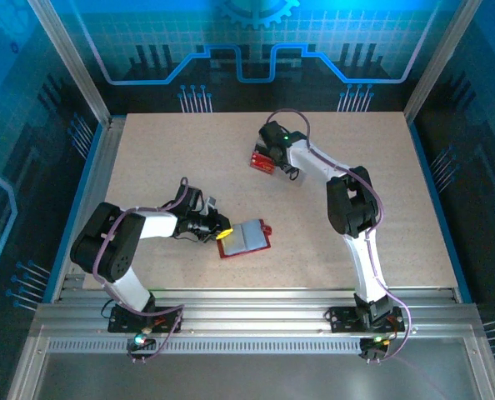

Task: Put the credit cards into the card holder
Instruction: Pick up the credit card from the storage box.

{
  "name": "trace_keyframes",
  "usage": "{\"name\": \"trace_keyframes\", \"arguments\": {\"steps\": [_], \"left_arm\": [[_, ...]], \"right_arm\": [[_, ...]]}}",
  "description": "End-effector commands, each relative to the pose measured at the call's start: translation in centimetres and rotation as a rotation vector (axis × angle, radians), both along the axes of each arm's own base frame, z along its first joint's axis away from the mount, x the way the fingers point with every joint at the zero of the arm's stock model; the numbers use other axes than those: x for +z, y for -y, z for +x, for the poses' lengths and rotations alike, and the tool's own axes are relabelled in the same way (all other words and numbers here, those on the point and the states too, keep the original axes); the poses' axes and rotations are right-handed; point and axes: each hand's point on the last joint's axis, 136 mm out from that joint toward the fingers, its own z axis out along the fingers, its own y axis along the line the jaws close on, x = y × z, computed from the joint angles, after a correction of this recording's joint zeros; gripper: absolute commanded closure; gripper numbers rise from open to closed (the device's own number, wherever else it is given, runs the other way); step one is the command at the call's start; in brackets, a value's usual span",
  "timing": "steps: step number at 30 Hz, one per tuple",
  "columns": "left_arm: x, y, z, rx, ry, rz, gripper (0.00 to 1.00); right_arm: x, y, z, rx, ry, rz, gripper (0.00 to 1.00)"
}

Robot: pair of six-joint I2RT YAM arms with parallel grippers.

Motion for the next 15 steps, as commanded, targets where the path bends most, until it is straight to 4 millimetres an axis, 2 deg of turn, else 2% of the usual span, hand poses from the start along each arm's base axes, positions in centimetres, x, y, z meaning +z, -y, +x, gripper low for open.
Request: {"name": "trace_keyframes", "arguments": {"steps": [1, 9, 15], "left_arm": [[-3.9, -1.3, -2.7, 0.001, -0.123, 0.114, 0.84], [-3.9, -1.3, -2.7, 0.001, -0.123, 0.114, 0.84], [-3.9, -1.3, -2.7, 0.001, -0.123, 0.113, 0.84]], "right_arm": [[2.0, 0.8, 0.8, -0.015, 0.041, -0.012, 0.67], [2.8, 0.8, 0.9, -0.009, 0.05, -0.01, 0.68], [3.2, 0.7, 1.1, 0.001, 0.05, -0.014, 0.73]]}}
